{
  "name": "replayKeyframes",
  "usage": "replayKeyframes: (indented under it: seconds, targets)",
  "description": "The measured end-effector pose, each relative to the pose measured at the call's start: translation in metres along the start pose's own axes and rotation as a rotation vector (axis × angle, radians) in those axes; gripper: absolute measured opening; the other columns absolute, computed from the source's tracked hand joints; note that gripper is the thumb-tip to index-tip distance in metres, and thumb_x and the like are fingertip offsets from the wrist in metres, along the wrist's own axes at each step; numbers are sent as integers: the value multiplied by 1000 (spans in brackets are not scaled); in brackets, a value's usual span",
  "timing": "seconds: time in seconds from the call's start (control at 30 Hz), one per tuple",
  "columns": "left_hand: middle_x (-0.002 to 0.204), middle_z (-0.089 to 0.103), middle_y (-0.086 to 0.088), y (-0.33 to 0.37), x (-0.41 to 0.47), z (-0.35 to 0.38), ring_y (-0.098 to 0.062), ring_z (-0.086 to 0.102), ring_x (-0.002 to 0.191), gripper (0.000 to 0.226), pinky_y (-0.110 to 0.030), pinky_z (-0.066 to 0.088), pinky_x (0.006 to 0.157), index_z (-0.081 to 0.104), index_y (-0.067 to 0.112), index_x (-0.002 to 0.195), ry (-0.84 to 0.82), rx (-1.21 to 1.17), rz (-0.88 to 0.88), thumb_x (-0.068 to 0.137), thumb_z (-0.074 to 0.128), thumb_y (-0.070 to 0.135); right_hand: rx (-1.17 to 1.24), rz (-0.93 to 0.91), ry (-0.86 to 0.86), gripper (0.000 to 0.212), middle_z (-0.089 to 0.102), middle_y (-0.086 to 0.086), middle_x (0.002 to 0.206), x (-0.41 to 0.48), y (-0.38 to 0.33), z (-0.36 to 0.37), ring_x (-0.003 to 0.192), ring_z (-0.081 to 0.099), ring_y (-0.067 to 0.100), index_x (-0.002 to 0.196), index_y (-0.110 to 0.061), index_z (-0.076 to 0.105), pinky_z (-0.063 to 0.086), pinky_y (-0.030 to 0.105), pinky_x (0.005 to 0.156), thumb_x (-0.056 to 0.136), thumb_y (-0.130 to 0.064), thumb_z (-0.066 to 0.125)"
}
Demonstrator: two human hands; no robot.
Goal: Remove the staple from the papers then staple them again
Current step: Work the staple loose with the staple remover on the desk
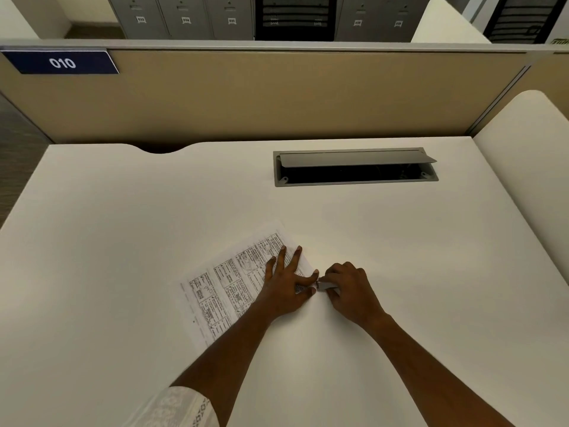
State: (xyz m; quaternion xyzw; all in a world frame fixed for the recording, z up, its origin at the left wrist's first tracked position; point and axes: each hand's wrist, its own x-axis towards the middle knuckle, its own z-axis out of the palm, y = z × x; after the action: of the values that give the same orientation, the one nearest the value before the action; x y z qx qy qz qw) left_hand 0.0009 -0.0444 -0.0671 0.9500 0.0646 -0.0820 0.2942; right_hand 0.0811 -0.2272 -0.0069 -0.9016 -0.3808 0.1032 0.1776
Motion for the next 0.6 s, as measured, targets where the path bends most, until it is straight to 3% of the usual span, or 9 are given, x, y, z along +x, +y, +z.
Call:
replayKeyframes:
  seconds: [0.23, 0.5, 0.6]
  targets:
    - [175, -2, -2, 3, 0, -3, -35, -18, 159, 36, -54, -6, 126, 60, 52, 136, 0, -12, -11, 100, 55, 54, 21, -72, 85, 27, 71, -5, 91, -4, 5, 4, 87, 64, 24, 92, -21, 78, 43, 36, 73, 75, 0, 77]
    - [175, -5, -1, 5, -1, -6, -34, -19, 159, 38, -51, -8, 126, 59, 51, 138, -22, -1, -23, 100, 55, 53, -14, -204, 194, 17, 71, -4, 95, -13, 9, 9, 92, 64, 21, 92, -16, 76, 46, 35, 81, 80, -4, 78]
    - [175, -4, -1, 5, 0, -6, -34, -18, 159, 39, -51, -7, 126, 59, 50, 139, -17, 3, -27, 100, 56, 53, 0, -152, 181, 19, 71, -3, 95, -12, 9, 6, 91, 65, 22, 91, -16, 77, 47, 35, 80, 79, -2, 79]
